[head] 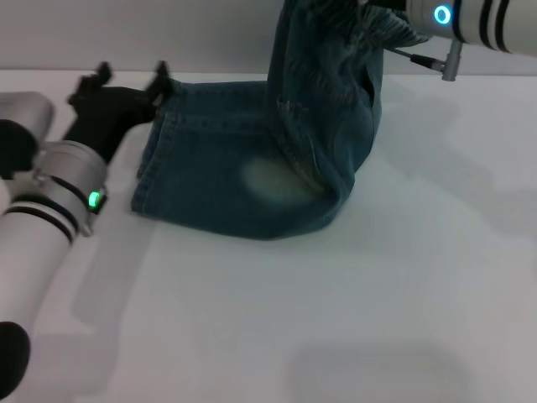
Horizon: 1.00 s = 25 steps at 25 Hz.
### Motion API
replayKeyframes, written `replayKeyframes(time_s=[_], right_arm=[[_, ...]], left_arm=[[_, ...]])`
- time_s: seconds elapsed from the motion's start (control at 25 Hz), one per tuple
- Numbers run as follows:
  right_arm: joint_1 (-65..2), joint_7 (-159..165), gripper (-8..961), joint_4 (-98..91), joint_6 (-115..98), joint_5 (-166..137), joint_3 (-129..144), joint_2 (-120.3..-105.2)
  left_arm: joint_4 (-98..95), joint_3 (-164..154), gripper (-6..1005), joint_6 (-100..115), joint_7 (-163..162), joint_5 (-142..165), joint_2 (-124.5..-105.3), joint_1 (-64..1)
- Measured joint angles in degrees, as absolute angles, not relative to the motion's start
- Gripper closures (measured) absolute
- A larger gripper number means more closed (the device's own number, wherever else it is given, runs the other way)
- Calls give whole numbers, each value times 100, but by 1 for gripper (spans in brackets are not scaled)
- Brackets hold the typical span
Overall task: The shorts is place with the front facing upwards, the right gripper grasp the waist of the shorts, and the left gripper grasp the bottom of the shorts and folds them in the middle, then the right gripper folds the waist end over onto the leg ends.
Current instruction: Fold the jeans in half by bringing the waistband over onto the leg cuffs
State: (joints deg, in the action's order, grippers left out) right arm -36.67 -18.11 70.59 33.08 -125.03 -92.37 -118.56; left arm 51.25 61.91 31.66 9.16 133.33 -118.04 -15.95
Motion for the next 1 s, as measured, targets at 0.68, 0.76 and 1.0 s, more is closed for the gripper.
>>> replayKeyframes(time_s=[0.68, 0.76, 1.0], right_arm=[[-4467, -3141, 928, 5503, 3797, -10680, -8904, -11855], [-4490, -3184, 928, 5473, 3882, -10598, -8840, -11860], [-4520, -3389, 929, 5408, 4127, -10248, -8689, -11867]], left_arm=[[4832, 6479, 140, 3375, 923, 13292, -11846, -1623], [4830, 6475, 140, 3375, 923, 13291, -11847, -1637], [4736, 6452, 139, 3375, 886, 13289, -11855, -1744]])
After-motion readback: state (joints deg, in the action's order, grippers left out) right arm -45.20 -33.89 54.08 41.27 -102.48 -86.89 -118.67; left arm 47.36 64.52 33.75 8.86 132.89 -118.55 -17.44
